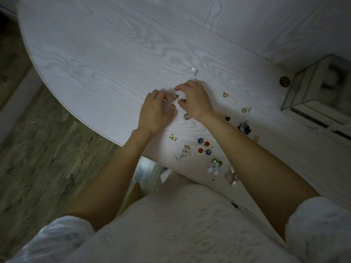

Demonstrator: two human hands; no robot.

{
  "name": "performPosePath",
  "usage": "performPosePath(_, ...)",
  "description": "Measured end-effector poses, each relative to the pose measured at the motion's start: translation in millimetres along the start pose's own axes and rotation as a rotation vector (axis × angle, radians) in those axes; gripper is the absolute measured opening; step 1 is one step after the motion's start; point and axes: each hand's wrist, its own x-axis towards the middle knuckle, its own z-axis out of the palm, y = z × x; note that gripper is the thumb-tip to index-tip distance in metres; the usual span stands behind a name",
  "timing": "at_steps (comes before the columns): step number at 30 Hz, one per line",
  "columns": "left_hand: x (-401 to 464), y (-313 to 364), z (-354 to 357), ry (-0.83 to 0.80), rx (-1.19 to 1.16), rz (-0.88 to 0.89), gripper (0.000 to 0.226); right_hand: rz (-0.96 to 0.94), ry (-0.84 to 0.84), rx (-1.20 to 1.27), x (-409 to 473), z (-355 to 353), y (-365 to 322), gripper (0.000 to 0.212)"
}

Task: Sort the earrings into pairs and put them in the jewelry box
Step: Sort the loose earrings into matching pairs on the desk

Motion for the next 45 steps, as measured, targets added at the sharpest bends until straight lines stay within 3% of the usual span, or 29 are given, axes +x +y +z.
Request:
performPosePath(5, 2.8, 0.4, -2.1, -0.007, -0.006, -0.03, 0.036, -0.018, 0.029, -0.015, -3.3, 4.3, 0.1, 0.023)
performPosePath(10, 10.4, -4.4, -0.1, -0.005, 0.028, -0.037, 0.018, 0.016, 0.103, 0.005, -11.9, 3.0, 13.7, 0.01)
performPosePath(18, 16.0, -9.6, -6.5, 0.039, -0.008, -0.075, 0.012, 0.072, 0.211, 0.102, 17.2, -26.4, 40.2, 0.022)
performPosePath(23, 14.2, -10.1, -9.3, 0.029, -0.003, -0.087, 0.034, 0.112, 0.092, 0.003, 56.5, -28.1, 40.0, 0.05)
performPosePath(27, 10.1, -16.8, -17.6, 0.02, 0.018, -0.112, 0.022, 0.058, 0.083, 0.021, 72.1, -12.1, 19.8, 0.033)
performPosePath(33, -19.3, -27.9, -30.5, -0.03, 0.086, -0.077, 0.018, -0.153, -0.066, 0.044, 46.3, 19.2, -26.7, 0.029)
performPosePath(37, -50.3, -28.1, -32.2, -0.001, -0.048, -0.119, 0.025, -0.239, -0.096, 0.06, 1.6, 38.5, -37.8, 0.038)
performPosePath(45, -79.5, -26.0, -18.0, 0.165, -0.137, -0.273, 0.033, -0.137, -0.132, 0.207, -58.5, 42.4, -46.9, 0.056)
